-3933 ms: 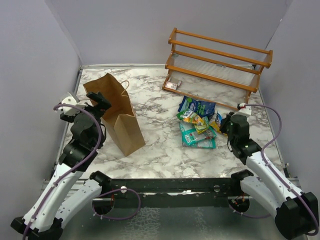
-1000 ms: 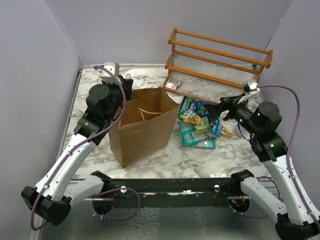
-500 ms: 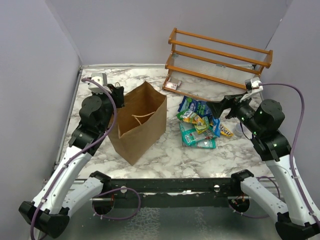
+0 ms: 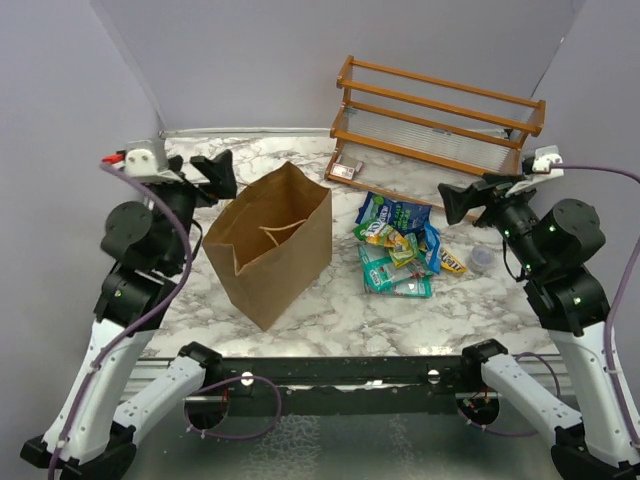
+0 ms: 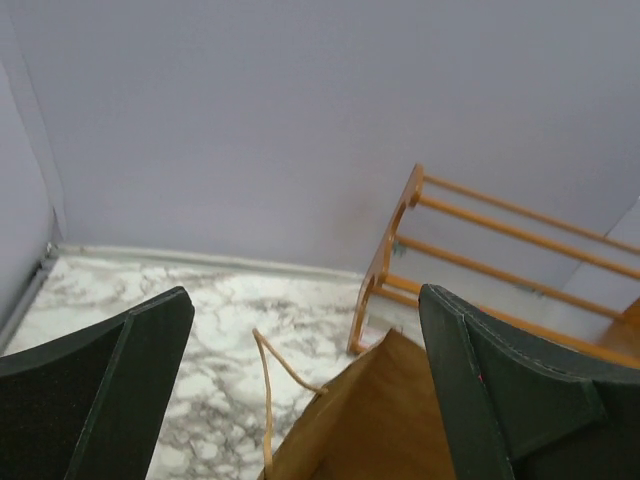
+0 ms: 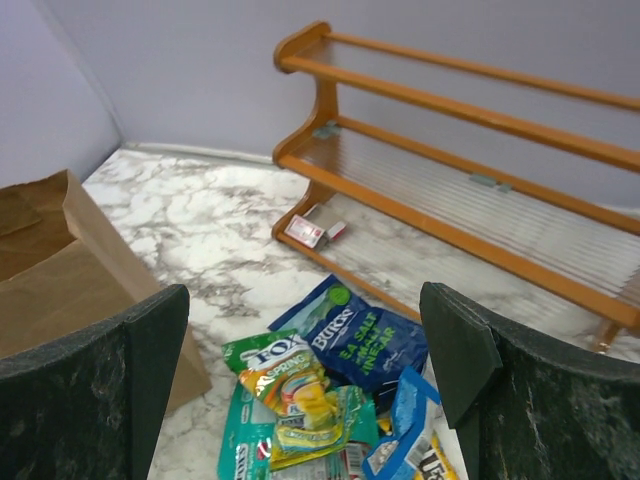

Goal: Take the snacks out of the paper bag
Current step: Reset both arms

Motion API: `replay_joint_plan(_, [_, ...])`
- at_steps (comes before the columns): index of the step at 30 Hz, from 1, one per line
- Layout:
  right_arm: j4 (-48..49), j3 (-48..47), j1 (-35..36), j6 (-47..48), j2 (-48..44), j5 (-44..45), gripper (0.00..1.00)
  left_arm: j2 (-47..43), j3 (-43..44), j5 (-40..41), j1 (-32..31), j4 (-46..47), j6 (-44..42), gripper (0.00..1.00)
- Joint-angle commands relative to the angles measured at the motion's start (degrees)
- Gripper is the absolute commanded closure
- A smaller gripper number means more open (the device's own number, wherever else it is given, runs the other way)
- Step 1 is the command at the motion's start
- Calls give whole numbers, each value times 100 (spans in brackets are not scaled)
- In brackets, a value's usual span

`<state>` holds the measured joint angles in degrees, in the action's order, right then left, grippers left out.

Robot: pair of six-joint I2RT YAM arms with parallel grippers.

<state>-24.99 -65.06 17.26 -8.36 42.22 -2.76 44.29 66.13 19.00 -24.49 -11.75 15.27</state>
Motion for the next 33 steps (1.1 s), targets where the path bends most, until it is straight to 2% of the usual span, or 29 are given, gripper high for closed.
replay_joint_plan(1, [-125, -447, 23, 251, -211, 840, 1, -311, 646, 330, 23, 216, -578, 1])
replay_joint_plan(6, [-53, -961, 26, 355, -358, 1133, 1, -400, 1048, 260, 23, 593, -984, 1])
replay_joint_plan(12, [13, -1568, 56, 484, -417, 1031, 1, -505, 936, 184, 23, 866, -1279, 1])
replay_joint_plan(33, [239, -1413, 164, 474, -491, 1431, 1, -433, 612, 226, 23, 847, -1202, 1])
